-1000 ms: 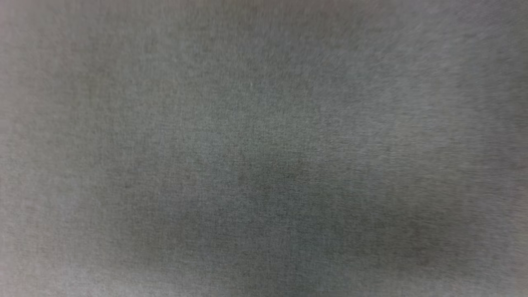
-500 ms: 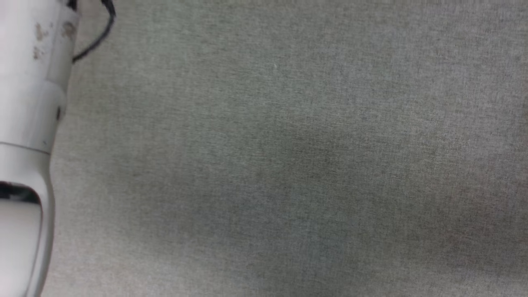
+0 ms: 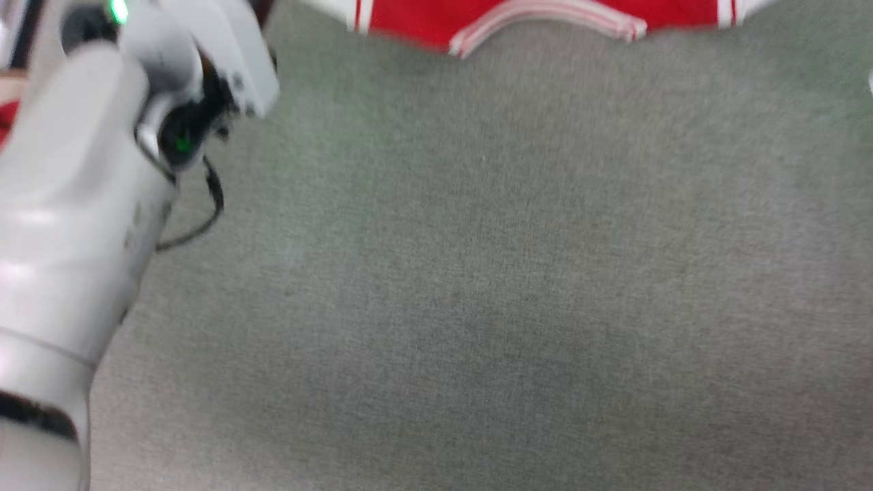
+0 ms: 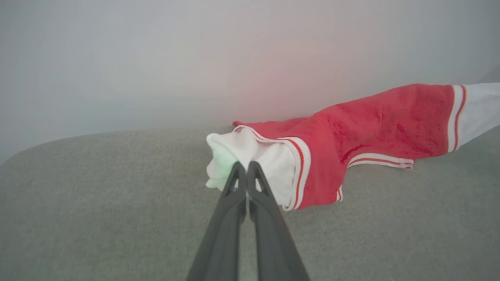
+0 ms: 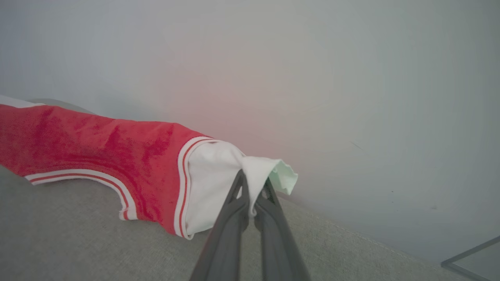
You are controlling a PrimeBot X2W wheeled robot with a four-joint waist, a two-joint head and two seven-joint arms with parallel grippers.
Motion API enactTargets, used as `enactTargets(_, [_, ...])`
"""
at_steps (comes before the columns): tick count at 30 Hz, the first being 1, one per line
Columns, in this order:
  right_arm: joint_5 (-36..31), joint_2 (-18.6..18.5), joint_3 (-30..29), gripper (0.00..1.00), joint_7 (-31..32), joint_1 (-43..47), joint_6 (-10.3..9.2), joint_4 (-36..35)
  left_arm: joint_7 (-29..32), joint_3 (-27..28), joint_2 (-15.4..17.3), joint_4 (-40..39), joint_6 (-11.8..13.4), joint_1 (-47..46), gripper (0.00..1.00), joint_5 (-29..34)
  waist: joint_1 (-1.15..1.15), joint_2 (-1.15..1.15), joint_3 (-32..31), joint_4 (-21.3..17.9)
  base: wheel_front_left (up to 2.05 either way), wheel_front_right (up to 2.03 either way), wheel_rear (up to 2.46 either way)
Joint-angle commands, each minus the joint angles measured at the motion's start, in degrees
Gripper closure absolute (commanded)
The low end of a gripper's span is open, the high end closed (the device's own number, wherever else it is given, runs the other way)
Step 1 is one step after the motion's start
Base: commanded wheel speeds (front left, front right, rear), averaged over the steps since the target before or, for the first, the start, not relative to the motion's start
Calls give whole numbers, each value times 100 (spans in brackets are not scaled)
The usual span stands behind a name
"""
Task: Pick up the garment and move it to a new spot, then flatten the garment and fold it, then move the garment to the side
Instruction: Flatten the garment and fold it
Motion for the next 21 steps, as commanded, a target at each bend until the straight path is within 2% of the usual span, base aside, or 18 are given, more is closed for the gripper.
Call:
enactTargets(1, [153, -163, 71, 100, 110, 257, -6, -142, -2, -62, 82, -85, 2, 203, 100, 7, 0, 0, -758, 0, 0, 0, 0])
enactTargets(7, [1063, -739, 297, 100, 747, 1542, -6, -829, 50, -332, 585, -610, 20, 1224, 100, 0, 0, 0, -1518, -81, 0, 0, 0])
enactTargets(11, [1514, -1118, 436, 100, 1094, 2465, -6, -1469, 168, -402, 974, -1275, 174, 2038, 100, -153, 0, 0, -1923, -146, 0, 0, 0])
enactTargets(15, [1877, -1421, 477, 100, 1304, 3409, -5, -2055, 284, -481, 1446, -2260, 548, 2987, 100, -324, 0, 0, -2199, -218, 0, 0, 0])
enactTargets(21, [2262, -1694, 361, 100, 1528, 4644, -5, -2683, 181, -475, 2258, -3918, 1366, 4403, 100, -591, 0, 0, -2432, -336, 0, 0, 0])
